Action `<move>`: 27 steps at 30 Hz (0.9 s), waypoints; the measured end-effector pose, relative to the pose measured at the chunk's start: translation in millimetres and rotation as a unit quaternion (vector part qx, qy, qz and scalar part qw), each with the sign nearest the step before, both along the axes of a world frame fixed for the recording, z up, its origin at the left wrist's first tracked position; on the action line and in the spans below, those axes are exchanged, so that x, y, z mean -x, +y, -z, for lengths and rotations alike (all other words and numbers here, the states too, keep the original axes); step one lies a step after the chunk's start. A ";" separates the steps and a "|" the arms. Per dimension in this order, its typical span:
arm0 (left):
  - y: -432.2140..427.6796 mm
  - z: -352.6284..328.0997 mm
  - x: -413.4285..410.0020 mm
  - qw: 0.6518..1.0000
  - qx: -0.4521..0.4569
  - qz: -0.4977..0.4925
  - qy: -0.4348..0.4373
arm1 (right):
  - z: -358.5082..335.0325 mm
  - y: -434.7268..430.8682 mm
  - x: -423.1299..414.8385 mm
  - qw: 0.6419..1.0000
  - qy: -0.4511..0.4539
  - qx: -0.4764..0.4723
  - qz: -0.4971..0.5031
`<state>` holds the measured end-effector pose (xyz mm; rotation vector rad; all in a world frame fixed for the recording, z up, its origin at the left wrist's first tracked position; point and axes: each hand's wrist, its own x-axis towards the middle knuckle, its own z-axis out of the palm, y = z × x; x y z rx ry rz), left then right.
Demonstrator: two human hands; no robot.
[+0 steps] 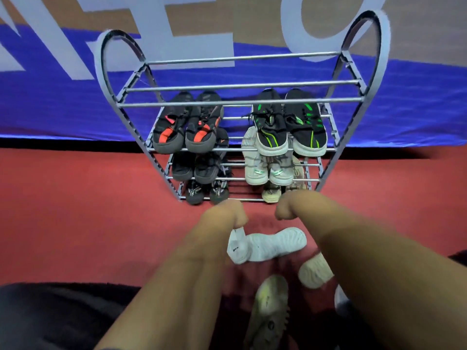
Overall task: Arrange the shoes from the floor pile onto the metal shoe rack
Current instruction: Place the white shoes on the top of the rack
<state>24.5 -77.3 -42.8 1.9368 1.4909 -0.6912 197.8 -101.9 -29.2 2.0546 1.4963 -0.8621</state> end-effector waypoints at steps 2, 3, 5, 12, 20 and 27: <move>-13.4 30.1 14.7 0.998 0.046 -0.019 0.027 | 33.3 -5.7 19.0 0.999 0.025 0.001 -0.037; -19.4 43.2 21.0 0.997 0.060 -0.027 0.042 | 50.1 -9.8 28.6 0.999 0.042 0.006 -0.033; -26.9 67.4 30.6 0.995 0.070 -0.045 0.052 | 83.8 -21.2 41.0 0.998 0.060 0.003 -0.023; -40.7 156.5 41.3 0.971 0.027 -0.231 -0.045 | 177.2 -73.7 5.7 0.997 -0.009 -0.040 0.069; -54.9 215.6 30.2 0.920 0.017 -0.370 -0.128 | 218.0 -59.6 -29.7 0.997 0.000 -0.017 0.073; -46.1 224.3 23.4 0.900 0.010 -0.415 -0.130 | 217.5 -43.7 -29.7 0.983 -0.040 0.035 0.173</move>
